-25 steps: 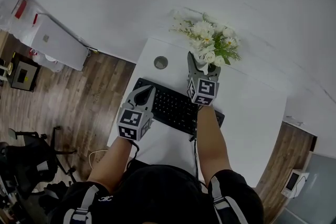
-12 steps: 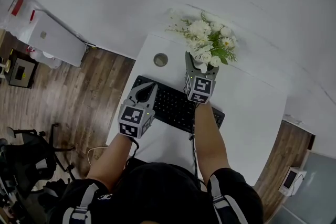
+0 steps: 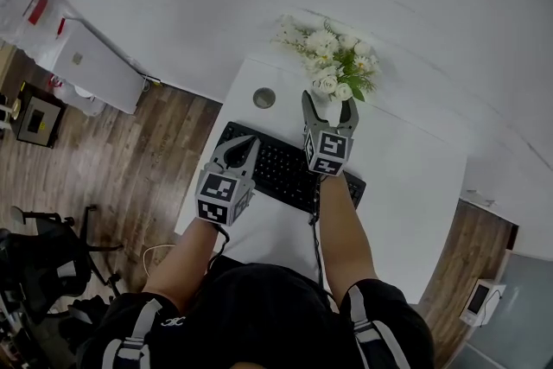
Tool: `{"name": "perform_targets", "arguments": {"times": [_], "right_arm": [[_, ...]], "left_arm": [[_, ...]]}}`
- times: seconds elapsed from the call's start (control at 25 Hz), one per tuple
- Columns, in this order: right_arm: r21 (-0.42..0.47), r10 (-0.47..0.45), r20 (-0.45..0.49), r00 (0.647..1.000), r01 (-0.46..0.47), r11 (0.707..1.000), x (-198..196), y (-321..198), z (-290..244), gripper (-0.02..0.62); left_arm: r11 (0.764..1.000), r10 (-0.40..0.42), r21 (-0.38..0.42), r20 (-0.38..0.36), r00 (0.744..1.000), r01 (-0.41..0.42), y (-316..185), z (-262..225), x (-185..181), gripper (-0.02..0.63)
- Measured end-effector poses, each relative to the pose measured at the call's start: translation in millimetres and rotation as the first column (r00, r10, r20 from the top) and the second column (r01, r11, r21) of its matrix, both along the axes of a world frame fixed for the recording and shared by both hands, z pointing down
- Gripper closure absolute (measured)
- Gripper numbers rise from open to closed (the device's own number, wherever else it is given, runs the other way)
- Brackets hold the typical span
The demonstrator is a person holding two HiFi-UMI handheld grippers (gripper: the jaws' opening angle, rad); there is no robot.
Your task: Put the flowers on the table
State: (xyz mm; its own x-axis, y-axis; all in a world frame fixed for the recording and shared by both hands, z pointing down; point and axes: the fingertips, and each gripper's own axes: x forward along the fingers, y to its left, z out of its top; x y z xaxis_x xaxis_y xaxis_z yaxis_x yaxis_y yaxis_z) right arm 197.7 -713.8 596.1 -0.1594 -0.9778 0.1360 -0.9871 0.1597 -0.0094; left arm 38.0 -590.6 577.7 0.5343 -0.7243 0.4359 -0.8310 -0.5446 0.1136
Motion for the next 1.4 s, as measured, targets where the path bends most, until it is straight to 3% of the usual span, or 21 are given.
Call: {"name": "perform_targets", "arguments": {"times": [0.12, 0.24, 0.28, 0.48, 0.68, 0.88, 1.4], "right_arm": [[-0.005, 0.007, 0.017, 1.0, -0.007, 1.0, 5.0, 22.0, -8.5, 0.219], [-0.009, 0.004, 0.056, 0.998, -0.004, 1.0, 9.6, 52.8, -22.7, 0.381], [-0.005, 0.003, 0.067, 0.998, -0.003, 1.0, 10.5, 63.7, -29.5, 0.383], [0.058, 0.007, 0.091, 0.996, -0.013, 0.998, 14.9, 120.5, -76.2, 0.589], [0.122, -0.041, 0.122, 0.992, 0.026, 0.992, 16.8, 174.3, -123.1, 0.592], [0.117, -0.046, 0.11, 0.993, 0.033, 0.993, 22.2, 215.4, -152.7, 0.592], [0.119, -0.063, 0.124, 0.99, 0.048, 0.992, 7.6, 265.6, -170.4, 0.592]], "left_arm": [[1.0, -0.005, 0.02, -0.001, 1.0, 0.005, 8.1, -9.9, 2.1, 0.6], [0.999, -0.016, 0.045, -0.007, 1.0, 0.017, 18.2, -24.3, 3.5, 0.6], [0.998, -0.02, 0.055, -0.01, 1.0, 0.021, 22.4, -29.5, 3.9, 0.6], [0.994, -0.034, 0.107, -0.029, 0.999, 0.037, 48.9, -58.1, 9.2, 0.6], [0.98, -0.043, 0.19, -0.048, 0.998, 0.052, 80.1, -93.7, 14.6, 0.6], [0.968, -0.071, 0.237, -0.069, 0.995, 0.085, 109.1, -112.5, 15.3, 0.6], [0.954, -0.095, 0.279, -0.076, 0.993, 0.112, 149.0, -131.9, 8.9, 0.6]]}}
